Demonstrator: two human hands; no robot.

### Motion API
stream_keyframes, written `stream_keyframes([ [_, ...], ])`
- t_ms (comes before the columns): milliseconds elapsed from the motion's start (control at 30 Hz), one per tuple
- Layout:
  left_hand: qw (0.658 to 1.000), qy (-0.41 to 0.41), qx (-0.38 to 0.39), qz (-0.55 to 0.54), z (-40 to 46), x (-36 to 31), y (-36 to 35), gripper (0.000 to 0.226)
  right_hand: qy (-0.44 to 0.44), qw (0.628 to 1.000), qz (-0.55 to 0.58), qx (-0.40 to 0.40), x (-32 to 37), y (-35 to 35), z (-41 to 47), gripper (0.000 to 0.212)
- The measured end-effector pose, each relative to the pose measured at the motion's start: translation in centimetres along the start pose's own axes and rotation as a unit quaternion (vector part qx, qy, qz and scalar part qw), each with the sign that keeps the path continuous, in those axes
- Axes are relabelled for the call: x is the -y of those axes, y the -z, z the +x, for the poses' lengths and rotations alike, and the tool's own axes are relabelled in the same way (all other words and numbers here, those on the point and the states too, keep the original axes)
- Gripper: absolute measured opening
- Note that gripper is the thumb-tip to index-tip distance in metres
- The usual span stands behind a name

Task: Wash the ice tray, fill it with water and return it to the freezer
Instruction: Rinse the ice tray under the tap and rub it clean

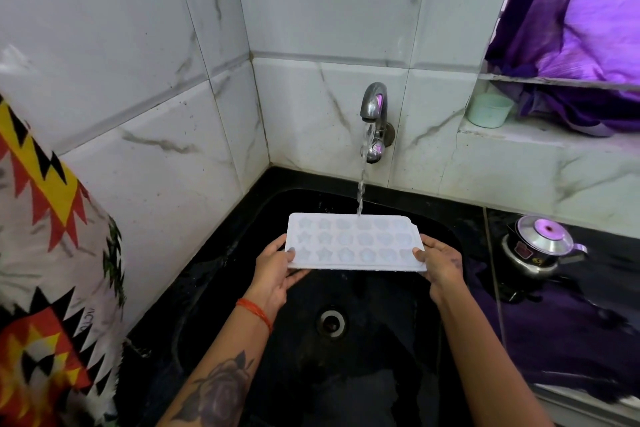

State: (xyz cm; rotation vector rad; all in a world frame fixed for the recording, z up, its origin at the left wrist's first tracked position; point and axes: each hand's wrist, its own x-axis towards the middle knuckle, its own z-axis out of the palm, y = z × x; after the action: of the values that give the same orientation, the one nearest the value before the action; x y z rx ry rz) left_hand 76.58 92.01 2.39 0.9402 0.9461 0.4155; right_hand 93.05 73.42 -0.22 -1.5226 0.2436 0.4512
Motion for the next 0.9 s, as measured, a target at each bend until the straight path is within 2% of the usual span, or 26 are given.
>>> stream_keyframes([
  [267, 1.0, -0.016, 0.022, 0.006, -0.3, -0.2, -0.4, 0.042, 0.005, 0.999, 0.015, -0.028, 0.0, 0.6, -0.3, 0.038],
  [467, 1.0, -0.005, 0.018, 0.004, -0.2, 0.4, -0.3, 0.039, 0.056, 0.997, 0.043, -0.038, 0.8, 0.8, -1.3, 0.04],
  [667, 1.0, 0.005, 0.005, 0.015, 0.4, 1.4, -0.4, 0.041, 0.122, 0.99, 0.07, -0.013, 2.4, 0.7, -2.3, 0.042],
  [900, 0.999, 0.036, 0.008, 0.025, 1.0, 2.0, -1.0, 0.045, 0.141, 0.988, 0.067, 0.006, 3.6, 0.3, -1.8, 0.04],
])
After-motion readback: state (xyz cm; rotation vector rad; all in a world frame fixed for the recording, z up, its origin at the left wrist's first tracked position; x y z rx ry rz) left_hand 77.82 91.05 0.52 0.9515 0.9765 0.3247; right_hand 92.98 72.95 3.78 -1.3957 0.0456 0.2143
